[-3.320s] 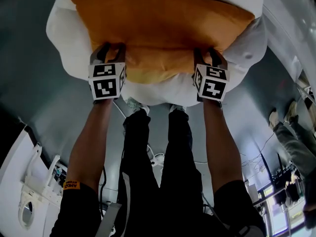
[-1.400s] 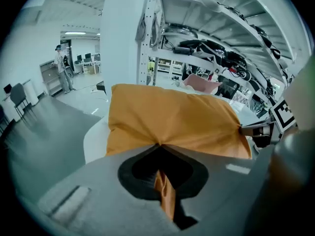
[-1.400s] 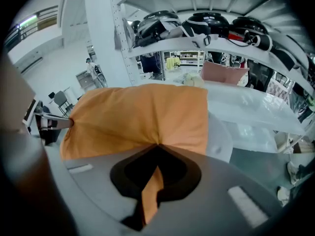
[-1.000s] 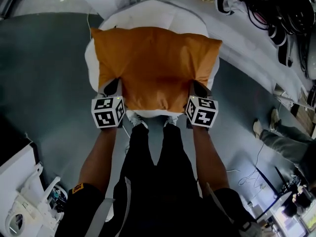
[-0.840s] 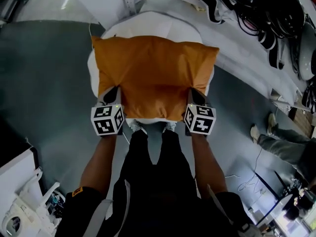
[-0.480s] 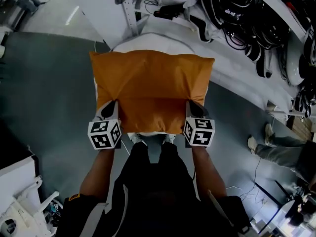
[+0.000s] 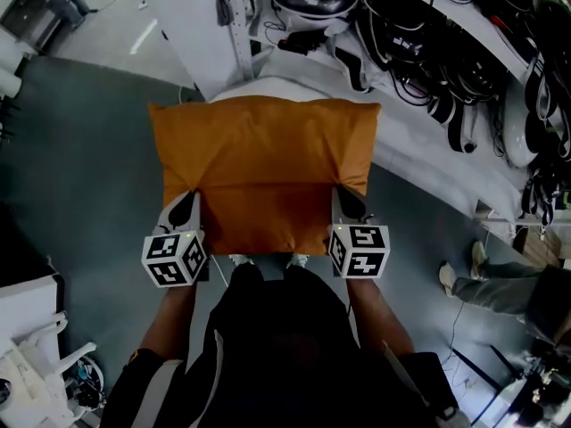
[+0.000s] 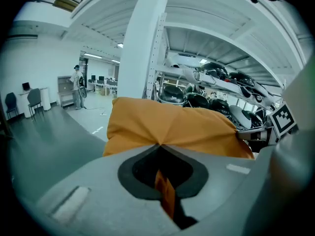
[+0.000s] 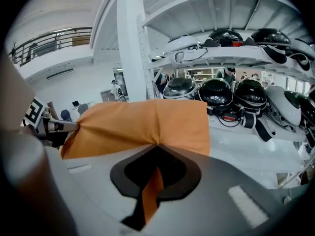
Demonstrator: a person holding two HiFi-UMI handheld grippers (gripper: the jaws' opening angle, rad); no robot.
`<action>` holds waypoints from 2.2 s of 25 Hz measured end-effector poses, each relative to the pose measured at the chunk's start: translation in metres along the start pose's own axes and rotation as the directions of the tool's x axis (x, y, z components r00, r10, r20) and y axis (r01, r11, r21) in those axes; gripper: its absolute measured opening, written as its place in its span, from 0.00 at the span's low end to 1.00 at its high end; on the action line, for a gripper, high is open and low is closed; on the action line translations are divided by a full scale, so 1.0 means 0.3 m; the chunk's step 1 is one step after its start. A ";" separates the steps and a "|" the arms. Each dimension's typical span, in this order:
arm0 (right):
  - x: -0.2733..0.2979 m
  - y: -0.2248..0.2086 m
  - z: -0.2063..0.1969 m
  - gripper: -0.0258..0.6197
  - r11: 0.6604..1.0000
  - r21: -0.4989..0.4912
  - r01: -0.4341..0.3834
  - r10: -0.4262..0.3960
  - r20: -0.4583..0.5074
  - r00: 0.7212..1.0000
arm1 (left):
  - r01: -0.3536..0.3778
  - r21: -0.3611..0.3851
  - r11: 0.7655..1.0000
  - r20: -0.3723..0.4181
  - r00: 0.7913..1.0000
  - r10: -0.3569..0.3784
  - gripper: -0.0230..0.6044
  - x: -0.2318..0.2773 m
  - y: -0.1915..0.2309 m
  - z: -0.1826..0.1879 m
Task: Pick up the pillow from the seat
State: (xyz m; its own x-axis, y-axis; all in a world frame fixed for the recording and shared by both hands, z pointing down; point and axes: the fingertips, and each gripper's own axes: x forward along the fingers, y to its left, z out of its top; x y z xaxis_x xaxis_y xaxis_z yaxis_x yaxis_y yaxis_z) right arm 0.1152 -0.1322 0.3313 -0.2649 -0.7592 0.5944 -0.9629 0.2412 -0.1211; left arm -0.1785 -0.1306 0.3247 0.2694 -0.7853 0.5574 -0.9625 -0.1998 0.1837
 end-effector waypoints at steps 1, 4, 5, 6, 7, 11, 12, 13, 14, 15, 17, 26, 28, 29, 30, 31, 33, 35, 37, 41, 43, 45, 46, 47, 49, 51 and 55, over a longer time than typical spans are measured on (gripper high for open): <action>-0.022 -0.004 0.017 0.05 1.000 -0.016 -0.010 0.010 0.012 1.000 | -0.010 -0.008 1.000 0.013 1.000 0.010 0.04 -0.021 -0.015 0.010; -0.080 -0.012 0.060 0.05 0.997 -0.058 -0.045 0.047 0.040 0.998 | -0.041 -0.032 0.999 0.055 0.998 0.042 0.04 -0.083 -0.057 0.033; -0.099 -0.012 0.069 0.05 0.996 -0.067 -0.057 0.060 0.046 0.997 | -0.050 -0.039 0.998 0.065 0.996 0.053 0.04 -0.106 -0.068 0.037; -0.118 -0.011 0.078 0.05 0.995 -0.077 -0.069 0.073 0.053 0.996 | -0.060 -0.047 0.997 0.076 0.995 0.064 0.04 -0.129 -0.078 0.042; -0.137 -0.010 0.089 0.05 0.993 -0.087 -0.080 0.086 0.062 0.994 | -0.071 -0.055 0.996 0.086 0.993 0.075 0.04 -0.150 -0.088 0.047; -0.201 -0.022 0.140 0.05 0.987 -0.119 -0.106 0.119 0.103 0.988 | -0.095 -0.074 0.993 0.123 0.987 0.103 0.04 -0.214 -0.134 0.060; -0.216 -0.023 0.147 0.05 0.987 -0.121 -0.107 0.121 0.112 0.986 | -0.095 -0.074 0.993 0.130 0.986 0.104 0.04 -0.229 -0.144 0.060; -0.232 -0.022 0.151 0.05 0.987 -0.122 -0.106 0.120 0.120 0.985 | -0.095 -0.072 0.993 0.137 0.985 0.104 0.04 -0.244 -0.151 0.059; -0.246 -0.019 0.153 0.05 0.987 -0.123 -0.103 0.119 0.127 0.985 | -0.094 -0.070 0.993 0.146 0.984 0.103 0.04 -0.259 -0.156 0.057; -0.259 -0.014 0.152 0.05 0.987 -0.124 -0.099 0.116 0.133 0.984 | -0.092 -0.069 0.993 0.155 0.983 0.102 0.04 -0.274 -0.159 0.057; -0.286 0.002 0.148 0.05 0.988 -0.122 -0.092 0.109 0.142 0.984 | -0.086 -0.064 0.994 0.171 0.981 0.096 0.04 -0.302 -0.157 0.058; -0.434 0.127 0.100 0.05 0.996 -0.080 -0.030 0.044 0.178 0.983 | -0.023 -0.029 0.999 0.203 0.979 0.029 0.04 -0.439 -0.104 0.038; -0.462 0.161 0.078 0.05 0.998 -0.069 -0.015 0.028 0.183 0.983 | -0.007 -0.018 1.000 0.205 0.979 0.011 0.04 -0.471 -0.086 0.026; -0.475 0.176 0.066 0.05 0.998 -0.065 -0.009 0.021 0.185 0.982 | -0.001 -0.013 1.000 0.207 0.978 0.003 0.04 -0.485 -0.078 0.019; -0.488 0.190 0.053 0.05 0.998 -0.062 -0.005 0.016 0.187 0.982 | 0.005 -0.009 1.000 0.209 0.978 -0.003 0.04 -0.499 -0.072 0.011; -0.502 0.204 0.040 0.05 0.998 -0.059 -0.001 0.012 0.188 0.982 | 0.009 -0.006 1.000 0.211 0.977 -0.007 0.04 -0.514 -0.066 0.004; -0.533 0.232 0.013 0.05 0.999 -0.054 0.005 0.005 0.189 0.982 | 0.016 0.000 1.000 0.214 0.977 -0.015 0.04 -0.547 -0.056 -0.013; -0.567 0.256 -0.010 0.05 0.999 -0.051 0.011 -0.001 0.190 0.982 | 0.024 0.003 1.000 0.217 0.976 -0.024 0.04 -0.582 -0.052 -0.029; -0.597 0.272 -0.031 0.05 0.999 -0.050 0.019 -0.009 0.192 0.981 | 0.032 0.006 0.999 0.220 0.975 -0.032 0.04 -0.614 -0.053 -0.045; -0.641 0.300 -0.084 0.05 0.998 -0.048 0.033 -0.023 0.198 0.980 | 0.037 0.013 0.999 0.225 0.974 -0.039 0.04 -0.666 -0.053 -0.093; -0.656 0.311 -0.110 0.05 0.998 -0.046 0.033 -0.023 0.199 0.980 | 0.031 0.017 0.999 0.224 0.974 -0.034 0.04 -0.681 -0.050 -0.115; -0.666 0.315 -0.132 0.05 0.998 -0.045 0.032 -0.022 0.196 0.980 | 0.027 0.017 0.999 0.221 0.975 -0.030 0.04 -0.689 -0.052 -0.133; -0.671 0.315 -0.143 0.05 0.999 -0.044 0.032 -0.022 0.194 0.981 | 0.027 0.017 0.999 0.218 0.975 -0.030 0.04 -0.694 -0.055 -0.143; -0.676 0.314 -0.152 0.05 0.999 -0.043 0.033 -0.024 0.191 0.981 | 0.028 0.018 0.999 0.215 0.976 -0.031 0.04 -0.699 -0.059 -0.152; -0.684 0.313 -0.164 0.05 0.998 -0.042 0.037 -0.029 0.190 0.981 | 0.031 0.020 0.999 0.209 0.977 -0.034 0.04 -0.707 -0.065 -0.165; -0.689 0.317 -0.174 0.05 0.998 -0.041 0.040 -0.031 0.189 0.981 | 0.030 0.022 0.999 0.207 0.978 -0.034 0.04 -0.714 -0.065 -0.172; -0.700 0.323 -0.191 0.05 0.998 -0.042 0.041 -0.032 0.186 0.982 | 0.029 0.026 0.999 0.208 0.978 -0.034 0.04 -0.724 -0.065 -0.182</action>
State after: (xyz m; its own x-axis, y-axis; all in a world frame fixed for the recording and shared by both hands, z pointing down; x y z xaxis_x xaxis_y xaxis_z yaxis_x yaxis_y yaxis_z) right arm 0.0804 0.0853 0.2404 -0.2385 -0.8658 0.4399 -0.9699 0.2351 -0.0630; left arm -0.2163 0.0759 0.2441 0.2888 -0.8828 0.3704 -0.9548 -0.2374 0.1786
